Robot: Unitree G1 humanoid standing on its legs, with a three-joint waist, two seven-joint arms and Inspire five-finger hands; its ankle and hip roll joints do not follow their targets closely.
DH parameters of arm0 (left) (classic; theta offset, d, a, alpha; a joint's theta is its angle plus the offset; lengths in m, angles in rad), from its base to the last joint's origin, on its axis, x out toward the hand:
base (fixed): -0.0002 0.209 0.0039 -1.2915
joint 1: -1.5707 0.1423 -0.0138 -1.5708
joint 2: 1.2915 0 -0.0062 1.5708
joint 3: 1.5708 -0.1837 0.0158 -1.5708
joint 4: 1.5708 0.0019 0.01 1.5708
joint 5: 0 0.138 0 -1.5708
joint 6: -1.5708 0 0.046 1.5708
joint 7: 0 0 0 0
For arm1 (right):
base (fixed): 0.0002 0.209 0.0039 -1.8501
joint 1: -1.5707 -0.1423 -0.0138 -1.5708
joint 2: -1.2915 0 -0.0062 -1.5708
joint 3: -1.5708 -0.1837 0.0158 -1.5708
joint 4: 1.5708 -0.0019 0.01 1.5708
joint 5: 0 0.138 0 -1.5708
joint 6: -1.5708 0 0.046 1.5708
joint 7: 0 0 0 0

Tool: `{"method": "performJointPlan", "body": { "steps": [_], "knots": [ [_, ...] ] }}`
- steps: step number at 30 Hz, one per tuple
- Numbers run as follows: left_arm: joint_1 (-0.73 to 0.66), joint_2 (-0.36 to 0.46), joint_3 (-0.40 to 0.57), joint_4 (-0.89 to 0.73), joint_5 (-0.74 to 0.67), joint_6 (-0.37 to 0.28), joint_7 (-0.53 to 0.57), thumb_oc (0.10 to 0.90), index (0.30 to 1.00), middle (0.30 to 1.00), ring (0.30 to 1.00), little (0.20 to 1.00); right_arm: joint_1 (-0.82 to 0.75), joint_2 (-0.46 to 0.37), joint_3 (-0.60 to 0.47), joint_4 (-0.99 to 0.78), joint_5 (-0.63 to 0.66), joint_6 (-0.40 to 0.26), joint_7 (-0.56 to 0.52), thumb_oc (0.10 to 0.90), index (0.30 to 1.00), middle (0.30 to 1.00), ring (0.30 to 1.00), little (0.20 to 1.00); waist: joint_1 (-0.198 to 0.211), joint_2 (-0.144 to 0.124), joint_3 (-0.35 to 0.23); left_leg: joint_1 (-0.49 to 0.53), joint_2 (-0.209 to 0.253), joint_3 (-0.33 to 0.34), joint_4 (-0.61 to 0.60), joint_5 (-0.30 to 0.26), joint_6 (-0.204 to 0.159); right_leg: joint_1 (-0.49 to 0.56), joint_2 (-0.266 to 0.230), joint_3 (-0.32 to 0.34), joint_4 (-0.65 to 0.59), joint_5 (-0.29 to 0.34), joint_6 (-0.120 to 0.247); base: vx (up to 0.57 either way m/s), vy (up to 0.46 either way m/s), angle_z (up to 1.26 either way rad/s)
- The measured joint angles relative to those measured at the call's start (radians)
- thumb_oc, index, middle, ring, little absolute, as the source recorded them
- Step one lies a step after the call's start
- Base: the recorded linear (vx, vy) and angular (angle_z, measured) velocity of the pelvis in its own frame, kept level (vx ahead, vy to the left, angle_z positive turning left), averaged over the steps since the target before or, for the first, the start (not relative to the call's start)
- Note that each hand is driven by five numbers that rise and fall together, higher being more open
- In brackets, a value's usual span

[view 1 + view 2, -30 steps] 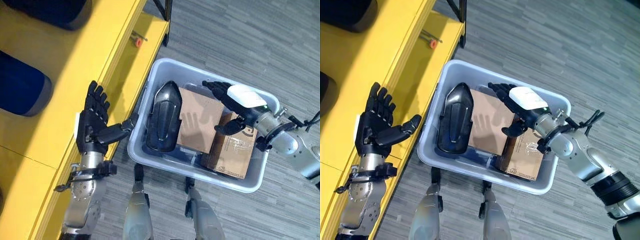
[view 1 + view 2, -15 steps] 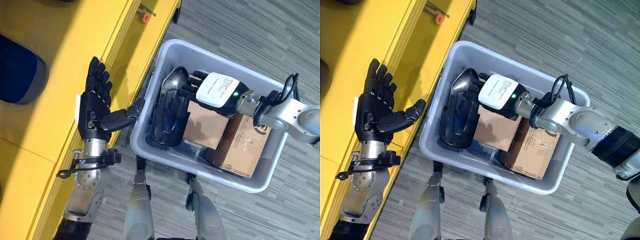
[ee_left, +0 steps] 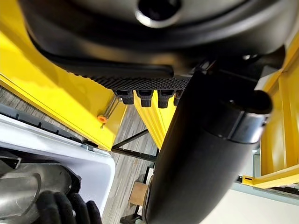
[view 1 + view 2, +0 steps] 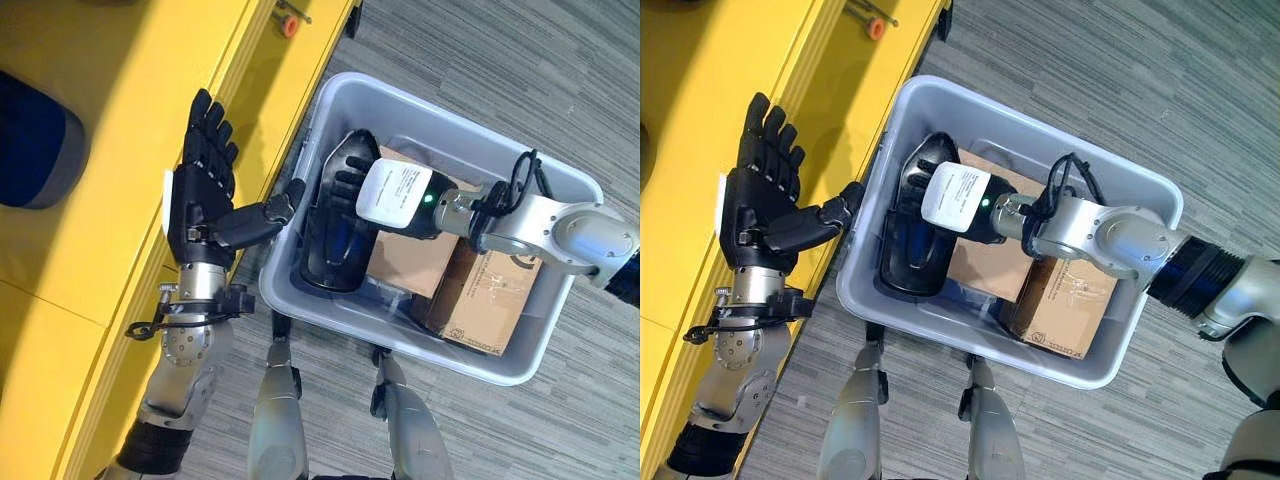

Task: Move parts from the plastic box to the shelf.

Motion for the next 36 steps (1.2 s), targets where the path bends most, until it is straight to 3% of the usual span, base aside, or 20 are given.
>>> {"method": "performJointPlan", "body": {
  "steps": [15,27,36],
  "knots": [
    [0.0,-0.008,-0.018,0.001,0.017,-0.003,0.012,0.9,1.0,1.0,1.0,1.0,0.06,0.078,-0.004,0.09,0.001,0.024,0.013,0.9,1.0,1.0,1.0,1.0,0.004,0.001,0.001,-0.096,-0.009,-0.014,0.0,0.022,0.003,-0.093,-0.007,-0.012,0.014,0.001,-0.001,0.0,-0.004,0.03],
    [-0.026,-0.035,-0.027,0.004,0.018,-0.006,0.034,0.9,1.0,1.0,1.0,1.0,0.15,0.121,-0.065,0.16,-0.001,0.041,0.001,0.9,1.0,1.0,1.0,1.0,-0.002,0.007,0.003,-0.161,-0.009,-0.01,0.017,0.026,0.008,-0.167,-0.009,-0.005,0.043,-0.003,0.0,0.0,0.0,0.0],
    [-0.031,-0.037,-0.045,0.004,0.019,-0.008,0.038,0.9,1.0,1.0,1.0,1.0,0.146,0.136,-0.129,0.181,-0.003,0.041,-0.074,0.9,1.0,1.0,1.0,1.0,-0.01,0.012,0.004,-0.277,-0.007,-0.017,0.076,0.032,0.015,-0.326,-0.012,0.006,0.187,-0.041,-0.002,-0.02,-0.005,-0.02]
  ]
}}
